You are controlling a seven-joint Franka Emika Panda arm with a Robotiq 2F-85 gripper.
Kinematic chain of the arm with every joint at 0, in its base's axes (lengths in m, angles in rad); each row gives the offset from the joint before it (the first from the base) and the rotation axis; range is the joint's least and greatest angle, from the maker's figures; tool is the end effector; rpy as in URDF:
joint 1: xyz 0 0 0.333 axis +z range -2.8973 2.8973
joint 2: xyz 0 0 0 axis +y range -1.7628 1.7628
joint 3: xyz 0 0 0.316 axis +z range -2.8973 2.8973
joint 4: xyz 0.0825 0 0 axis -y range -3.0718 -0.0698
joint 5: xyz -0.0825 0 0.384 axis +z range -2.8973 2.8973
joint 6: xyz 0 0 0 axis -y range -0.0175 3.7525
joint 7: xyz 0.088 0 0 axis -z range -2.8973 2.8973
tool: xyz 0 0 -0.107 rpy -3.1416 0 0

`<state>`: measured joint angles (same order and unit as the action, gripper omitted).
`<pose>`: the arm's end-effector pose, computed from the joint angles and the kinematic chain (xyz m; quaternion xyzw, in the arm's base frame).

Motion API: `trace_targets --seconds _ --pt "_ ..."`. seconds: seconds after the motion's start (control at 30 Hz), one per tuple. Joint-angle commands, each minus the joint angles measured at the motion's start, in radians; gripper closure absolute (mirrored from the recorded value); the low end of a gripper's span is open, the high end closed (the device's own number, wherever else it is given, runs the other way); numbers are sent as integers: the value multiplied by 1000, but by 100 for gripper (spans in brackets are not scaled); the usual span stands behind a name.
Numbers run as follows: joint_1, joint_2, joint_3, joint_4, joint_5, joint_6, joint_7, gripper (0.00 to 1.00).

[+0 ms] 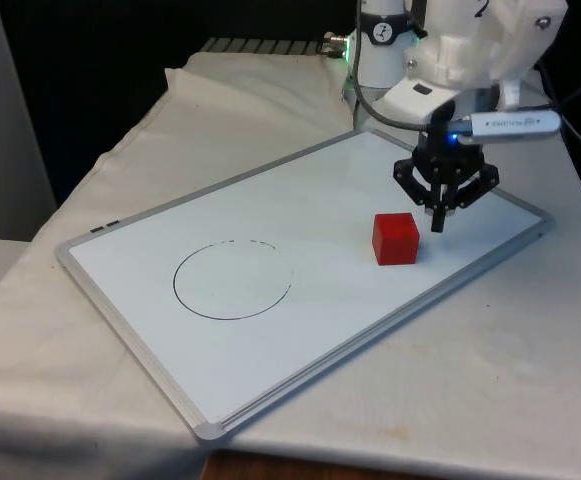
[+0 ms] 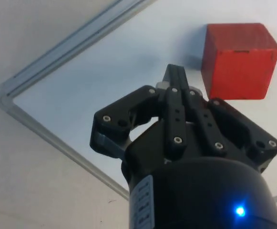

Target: Push the cube into the marked area.

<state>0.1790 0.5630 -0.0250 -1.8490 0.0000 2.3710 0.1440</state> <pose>0.6317 0.0990 0.2145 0.9997 0.0068 -0.0192 0.0097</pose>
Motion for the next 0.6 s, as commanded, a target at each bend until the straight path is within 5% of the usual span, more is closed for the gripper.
trace_targets --seconds 0.0,0.57 --pt "0 10 -2 7 -7 -7 -7 100" --pt "1 53 -37 54 -50 -46 -70 100"
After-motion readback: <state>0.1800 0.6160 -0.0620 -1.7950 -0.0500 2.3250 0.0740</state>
